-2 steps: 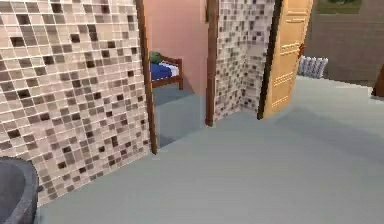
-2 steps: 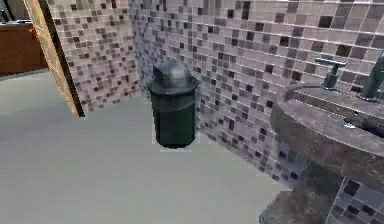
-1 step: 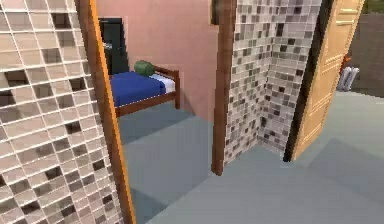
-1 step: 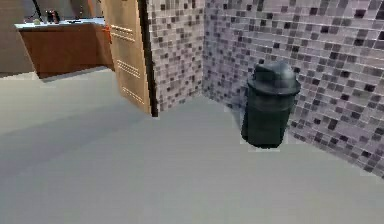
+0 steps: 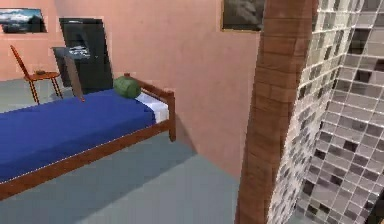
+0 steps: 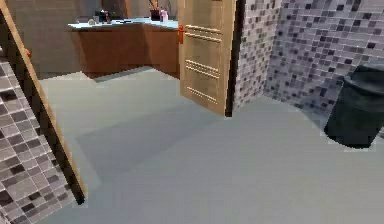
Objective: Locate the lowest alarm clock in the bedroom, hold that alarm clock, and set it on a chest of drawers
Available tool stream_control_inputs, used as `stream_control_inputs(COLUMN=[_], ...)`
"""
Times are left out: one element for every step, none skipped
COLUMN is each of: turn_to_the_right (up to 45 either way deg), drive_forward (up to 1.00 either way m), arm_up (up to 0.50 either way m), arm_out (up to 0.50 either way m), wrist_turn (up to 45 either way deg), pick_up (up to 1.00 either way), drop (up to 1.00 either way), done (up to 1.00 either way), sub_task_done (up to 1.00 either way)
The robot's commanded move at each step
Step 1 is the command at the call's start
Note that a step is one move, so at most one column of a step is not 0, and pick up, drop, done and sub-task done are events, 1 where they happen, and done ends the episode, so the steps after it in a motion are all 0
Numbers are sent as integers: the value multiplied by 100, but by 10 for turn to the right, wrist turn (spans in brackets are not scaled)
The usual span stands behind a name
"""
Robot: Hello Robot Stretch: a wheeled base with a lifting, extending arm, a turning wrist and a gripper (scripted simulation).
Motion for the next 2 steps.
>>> stream_control_inputs(turn_to_the_right=[0,-420], drive_forward=[10,0], arm_up=[0,0], arm_out=[0,0], wrist_turn=[0,0], pick_up=[0,0], drop=[0,0], done=[0,0], sub_task_done=[0,0])
